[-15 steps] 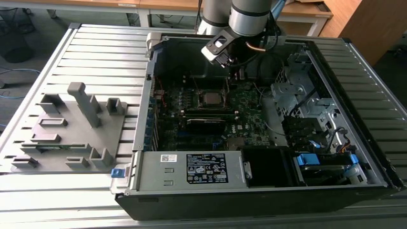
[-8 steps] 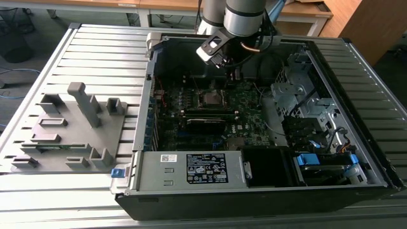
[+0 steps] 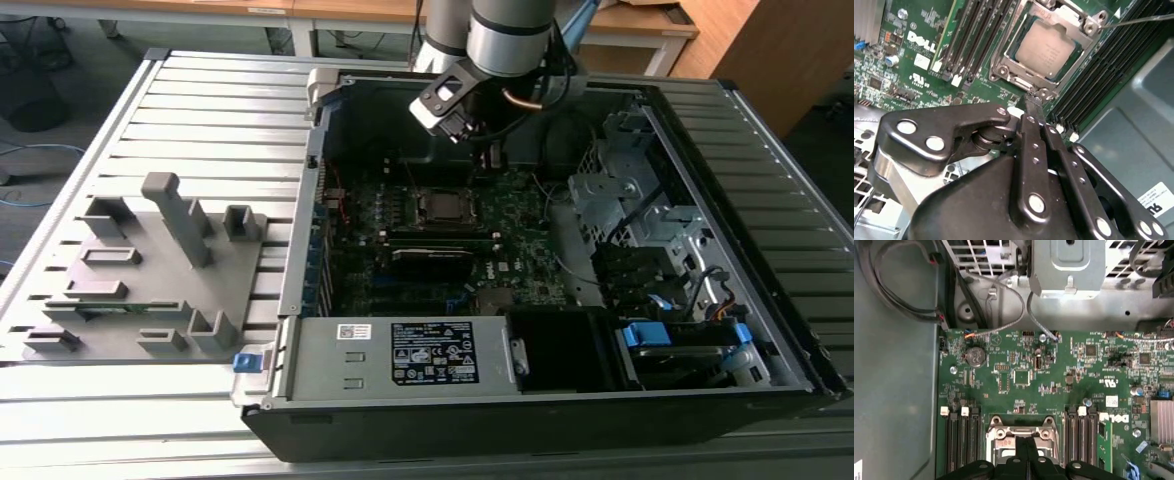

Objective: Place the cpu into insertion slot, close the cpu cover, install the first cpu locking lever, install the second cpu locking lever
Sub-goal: 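Close the cpu cover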

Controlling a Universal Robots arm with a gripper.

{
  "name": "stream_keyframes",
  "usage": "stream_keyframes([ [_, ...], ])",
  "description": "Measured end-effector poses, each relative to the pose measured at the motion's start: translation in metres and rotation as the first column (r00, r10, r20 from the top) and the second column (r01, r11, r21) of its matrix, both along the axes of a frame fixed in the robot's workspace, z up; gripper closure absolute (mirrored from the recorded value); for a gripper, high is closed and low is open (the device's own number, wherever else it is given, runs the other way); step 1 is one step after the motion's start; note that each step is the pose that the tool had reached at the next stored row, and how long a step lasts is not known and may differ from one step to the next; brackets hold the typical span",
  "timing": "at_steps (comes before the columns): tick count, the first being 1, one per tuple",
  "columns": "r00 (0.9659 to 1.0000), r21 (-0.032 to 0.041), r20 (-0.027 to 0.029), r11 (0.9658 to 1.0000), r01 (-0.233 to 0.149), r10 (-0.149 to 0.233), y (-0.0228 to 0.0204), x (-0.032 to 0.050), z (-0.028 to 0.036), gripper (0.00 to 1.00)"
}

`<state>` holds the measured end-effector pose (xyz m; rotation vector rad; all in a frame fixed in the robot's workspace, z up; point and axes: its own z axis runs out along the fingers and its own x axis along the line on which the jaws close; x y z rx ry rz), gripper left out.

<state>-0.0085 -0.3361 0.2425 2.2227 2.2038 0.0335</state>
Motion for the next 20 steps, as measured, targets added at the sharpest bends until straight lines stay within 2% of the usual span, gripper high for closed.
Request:
stream_keyframes([
  [1, 1.0000, -0.0004, -0.0090, 1.0000, 0.000, 0.000, -0.0001, 0.0000, 0.0000, 0.89],
  [2, 0.9999, -0.0005, -0.0131, 1.0000, 0.000, 0.000, -0.0001, 0.0000, 0.0000, 0.89],
  [6, 0.9998, -0.0003, -0.0174, 1.0000, 0.000, 0.000, 0.0000, 0.0000, -0.0001, 0.89],
  [12, 0.9999, -0.0003, -0.0154, 1.0000, 0.000, 0.000, 0.0000, -0.0094, -0.0023, 0.89],
  [17, 0.9999, -0.0002, -0.0152, 1.0000, 0.000, 0.000, 0.0000, -0.0113, -0.0026, 0.89],
  [20, 0.9999, -0.0001, -0.0130, 1.0000, 0.000, 0.000, 0.0000, -0.0177, -0.0031, 0.89],
])
